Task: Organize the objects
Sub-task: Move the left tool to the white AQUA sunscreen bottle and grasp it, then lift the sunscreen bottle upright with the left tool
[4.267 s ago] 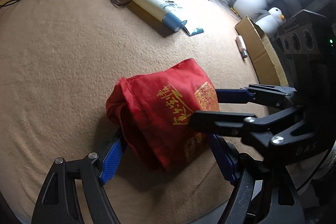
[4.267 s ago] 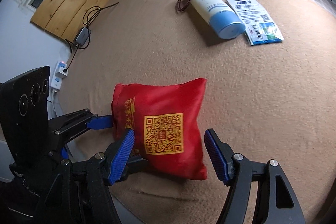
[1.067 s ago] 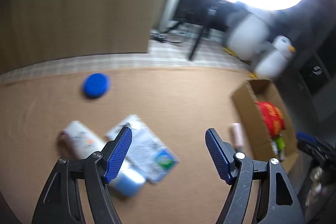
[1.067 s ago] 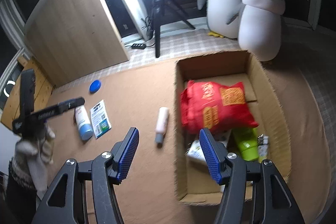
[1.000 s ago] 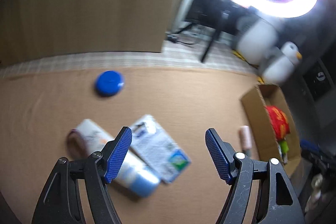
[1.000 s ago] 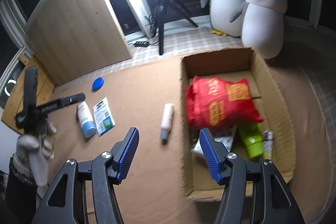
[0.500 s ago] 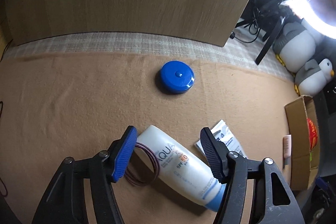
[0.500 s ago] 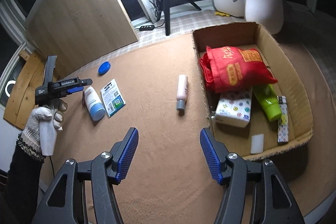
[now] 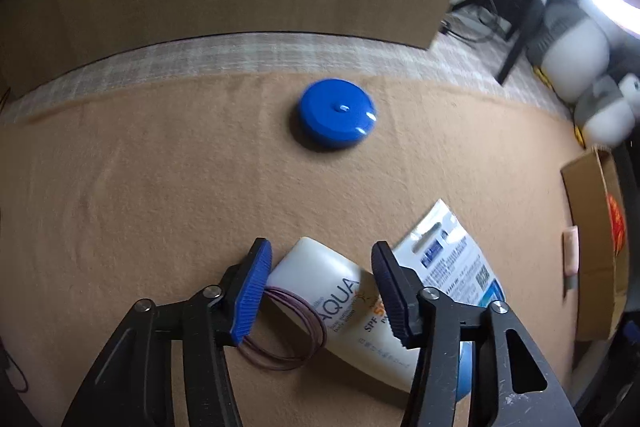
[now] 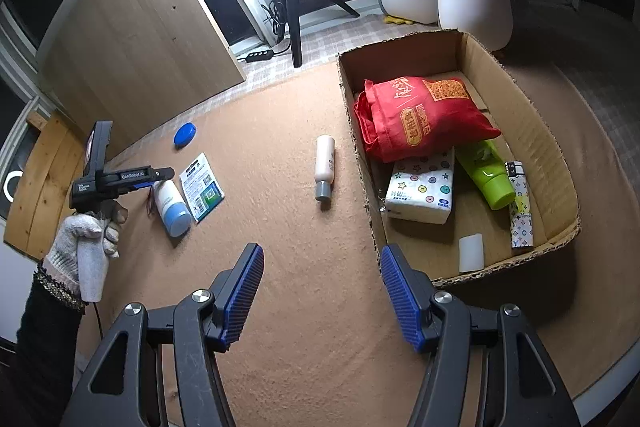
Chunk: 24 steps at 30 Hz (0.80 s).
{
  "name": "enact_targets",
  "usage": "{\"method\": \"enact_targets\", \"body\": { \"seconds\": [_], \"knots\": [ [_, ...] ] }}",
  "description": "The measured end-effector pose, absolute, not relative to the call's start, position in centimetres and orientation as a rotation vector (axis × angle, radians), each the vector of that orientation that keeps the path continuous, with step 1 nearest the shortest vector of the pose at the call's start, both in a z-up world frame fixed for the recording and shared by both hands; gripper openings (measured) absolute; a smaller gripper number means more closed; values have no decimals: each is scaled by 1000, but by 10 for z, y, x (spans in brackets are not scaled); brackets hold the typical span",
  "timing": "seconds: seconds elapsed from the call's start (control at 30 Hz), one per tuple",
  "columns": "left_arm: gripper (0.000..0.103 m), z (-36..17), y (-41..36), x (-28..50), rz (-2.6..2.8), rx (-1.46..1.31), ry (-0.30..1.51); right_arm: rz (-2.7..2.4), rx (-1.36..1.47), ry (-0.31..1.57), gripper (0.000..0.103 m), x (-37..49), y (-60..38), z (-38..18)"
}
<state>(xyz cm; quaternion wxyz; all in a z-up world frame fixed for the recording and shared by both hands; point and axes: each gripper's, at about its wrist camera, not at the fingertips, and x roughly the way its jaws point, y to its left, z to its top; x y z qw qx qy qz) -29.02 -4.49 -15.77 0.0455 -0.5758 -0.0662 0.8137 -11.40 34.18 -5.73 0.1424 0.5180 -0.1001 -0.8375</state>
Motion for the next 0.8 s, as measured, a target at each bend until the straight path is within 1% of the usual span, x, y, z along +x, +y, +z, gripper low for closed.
{"method": "enact_targets", "body": {
  "seconds": [0.13,0.63,0.8],
  "knots": [
    [53,-158,-26,-285,2465,-1737,-119,-2401,1497,-283,57,-114,336,-59],
    [53,-163,63,-221,2295,-1596,57,-2319,1537,-294,57,-111,322,-78],
    [53,-161,89,-200,2232,-1566,59,-2254,1556,-275,57,-109,307,-89]
  ]
}}
